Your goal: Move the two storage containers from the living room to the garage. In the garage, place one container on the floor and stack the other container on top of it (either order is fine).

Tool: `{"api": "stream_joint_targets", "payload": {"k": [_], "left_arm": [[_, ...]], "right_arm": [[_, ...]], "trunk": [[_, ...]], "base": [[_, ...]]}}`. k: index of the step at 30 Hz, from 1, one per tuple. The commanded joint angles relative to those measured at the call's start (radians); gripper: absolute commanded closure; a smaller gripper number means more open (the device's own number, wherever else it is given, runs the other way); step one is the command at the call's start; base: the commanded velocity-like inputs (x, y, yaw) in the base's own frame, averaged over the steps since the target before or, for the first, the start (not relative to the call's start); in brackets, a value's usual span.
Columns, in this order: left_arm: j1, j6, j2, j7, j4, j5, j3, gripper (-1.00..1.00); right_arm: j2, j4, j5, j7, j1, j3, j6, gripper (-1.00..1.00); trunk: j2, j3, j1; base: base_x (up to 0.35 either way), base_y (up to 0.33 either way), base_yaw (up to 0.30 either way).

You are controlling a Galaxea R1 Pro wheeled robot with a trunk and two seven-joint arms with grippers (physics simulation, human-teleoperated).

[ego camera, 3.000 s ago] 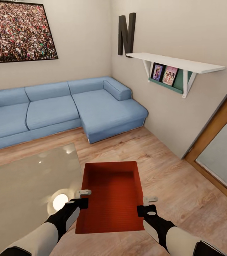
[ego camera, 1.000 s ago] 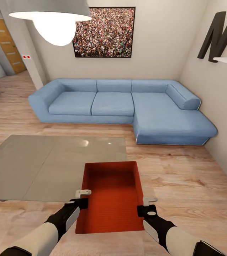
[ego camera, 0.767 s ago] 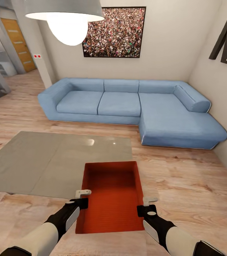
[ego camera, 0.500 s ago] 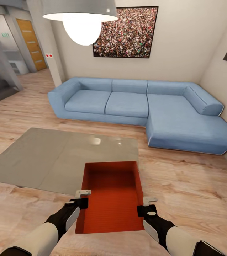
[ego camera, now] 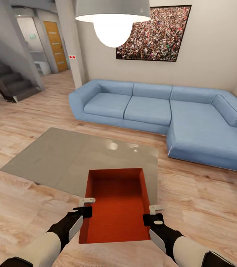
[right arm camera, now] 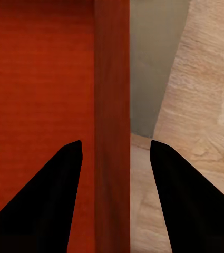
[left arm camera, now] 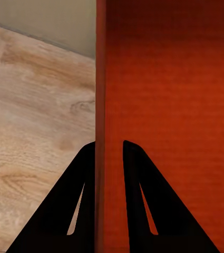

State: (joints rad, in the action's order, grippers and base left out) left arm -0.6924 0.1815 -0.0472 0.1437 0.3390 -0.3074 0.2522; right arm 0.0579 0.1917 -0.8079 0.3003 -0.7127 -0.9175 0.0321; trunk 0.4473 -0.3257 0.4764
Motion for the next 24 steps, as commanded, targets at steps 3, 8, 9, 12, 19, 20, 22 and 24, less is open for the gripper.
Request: {"api": "stream_joint_targets", "payload": {"k": [3,8,9,12,19,20,22,24], "left_arm": [[-0.001,0.006,0.007,0.014,0.005,0.005,0.013,1.00],[-0.001,0.006,0.007,0.014,0.005,0.005,0.013,1.00],[-0.001,0.006,0.007,0.014,0.005,0.005,0.013,1.00],[-0.001,0.006,0.007,0.014,0.005,0.005,0.013,1.00],[-0.001,0.006,0.007,0.013,0.005,0.005,0.013,1.00],[-0.001,0.006,0.007,0.013,0.005,0.005,0.013,1.00],[-0.001,0.006,0.007,0.013,0.005,0.005,0.013,1.00],[-0.001,0.006,0.007,0.013,0.005,0.005,0.013,1.00]], "right_arm": [[-0.001,-0.009,-0.025,0.003,-0.001,-0.007,0.003,1.00],[-0.001,-0.009,-0.025,0.003,-0.001,-0.007,0.003,1.00],[-0.001,-0.009,-0.025,0.003,-0.001,-0.007,0.003,1.00],[-0.001,-0.009,-0.025,0.003,-0.001,-0.007,0.003,1.00],[-0.001,-0.009,-0.025,0.003,-0.001,-0.007,0.003,1.00],[-0.001,-0.009,-0.025,0.003,-0.001,-0.007,0.003,1.00],[-0.001,-0.009,-0.025,0.003,-0.001,-0.007,0.003,1.00],[-0.001,-0.009,-0.025,0.003,-0.001,-0.007,0.003,1.00]], "trunk": [[0.002,-0.002,0.000],[0.002,-0.002,0.000],[0.002,-0.002,0.000],[0.002,-0.002,0.000],[0.002,-0.002,0.000],[0.002,-0.002,0.000],[0.002,-0.002,0.000],[0.002,-0.002,0.000]], "base": [[0.000,0.000,0.270],[0.000,0.000,0.270],[0.000,0.000,0.270],[0.000,0.000,0.270],[0.000,0.000,0.270],[0.000,0.000,0.270],[0.000,0.000,0.270],[0.000,0.000,0.270]]}}
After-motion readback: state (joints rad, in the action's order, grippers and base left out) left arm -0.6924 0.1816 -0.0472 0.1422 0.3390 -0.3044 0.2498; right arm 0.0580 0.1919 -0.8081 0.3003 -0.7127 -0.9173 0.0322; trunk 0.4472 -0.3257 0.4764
